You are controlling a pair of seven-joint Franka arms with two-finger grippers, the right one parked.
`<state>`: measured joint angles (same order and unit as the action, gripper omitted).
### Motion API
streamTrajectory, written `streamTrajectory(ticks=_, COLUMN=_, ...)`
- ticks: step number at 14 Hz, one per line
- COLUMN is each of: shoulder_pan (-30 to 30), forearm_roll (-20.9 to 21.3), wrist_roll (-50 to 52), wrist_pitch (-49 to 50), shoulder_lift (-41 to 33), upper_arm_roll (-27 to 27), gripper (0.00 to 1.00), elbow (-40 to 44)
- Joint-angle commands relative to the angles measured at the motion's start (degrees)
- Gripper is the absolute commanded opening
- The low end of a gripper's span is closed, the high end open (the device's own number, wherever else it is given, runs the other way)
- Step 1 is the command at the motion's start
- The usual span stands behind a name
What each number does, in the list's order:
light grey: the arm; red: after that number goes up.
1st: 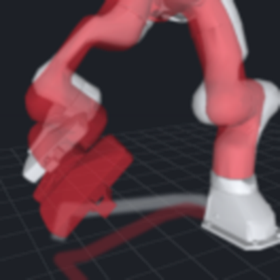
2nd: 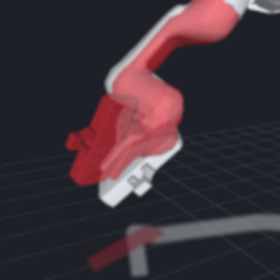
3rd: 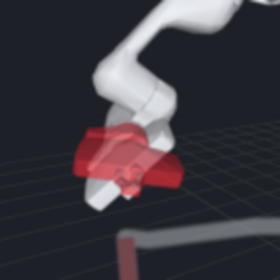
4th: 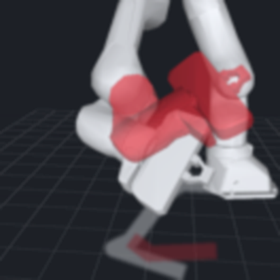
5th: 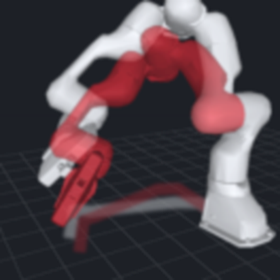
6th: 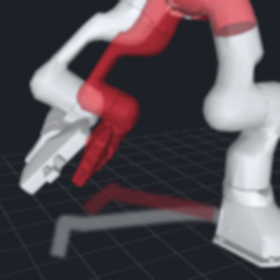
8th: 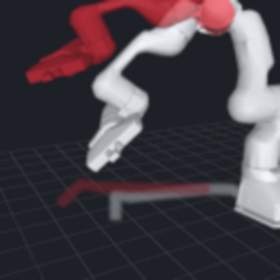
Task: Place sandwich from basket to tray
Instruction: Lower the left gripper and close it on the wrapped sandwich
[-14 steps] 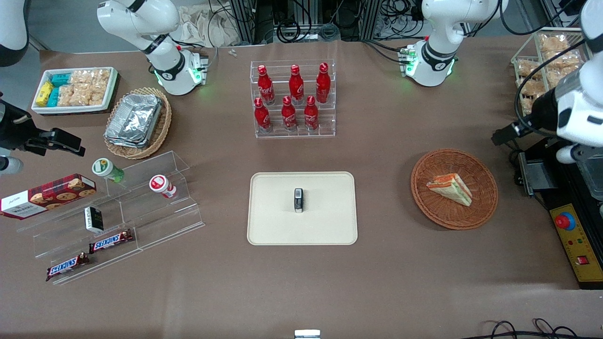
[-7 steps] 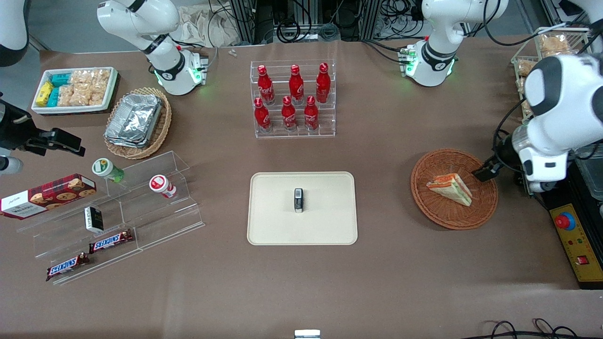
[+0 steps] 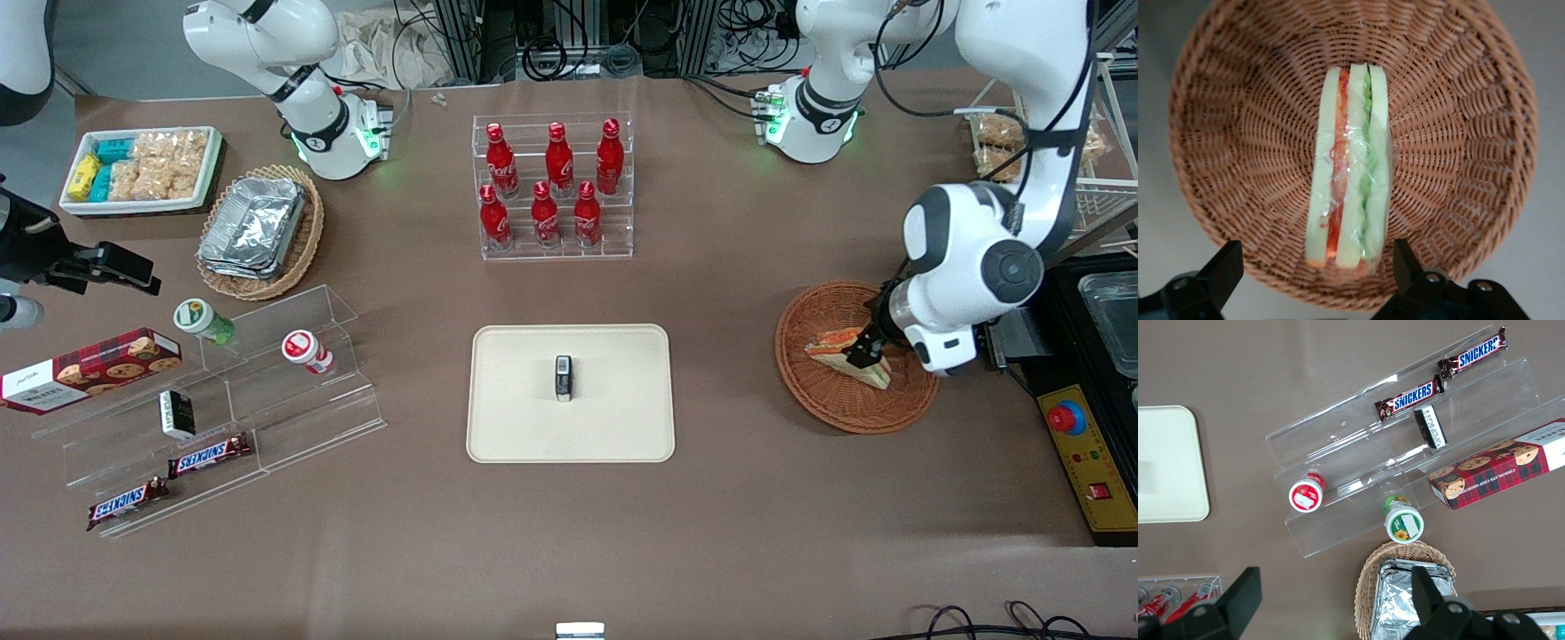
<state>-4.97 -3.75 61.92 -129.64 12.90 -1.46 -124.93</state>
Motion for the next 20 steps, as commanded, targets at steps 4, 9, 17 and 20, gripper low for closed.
streamTrajectory(ticks=4, shoulder_pan=-1.36, forearm_roll=-0.03, wrist_roll=2.42, wrist_pitch=-6.94, shoulder_lift=3.79, upper_arm_roll=-0.47, gripper=0.56, elbow=-0.58)
streamTrajectory(ticks=9, shoulder_pan=-1.27, forearm_roll=0.41, wrist_roll=2.16, wrist_pitch=-7.3, shoulder_lift=1.27, upper_arm_roll=-0.47, gripper=0.0, elbow=-0.41)
streamTrajectory(ticks=17, shoulder_pan=-1.01, forearm_roll=2.96, wrist_roll=-16.34, wrist_pitch=25.8, shoulder_lift=-10.45, upper_arm_roll=6.89, gripper=0.0, elbow=14.94)
streamTrajectory(ticks=20, shoulder_pan=-0.75, forearm_roll=0.77, wrist_roll=-25.76, wrist_pitch=26.55, shoulder_lift=-9.74, upper_arm_roll=15.14, gripper=0.0, elbow=18.22)
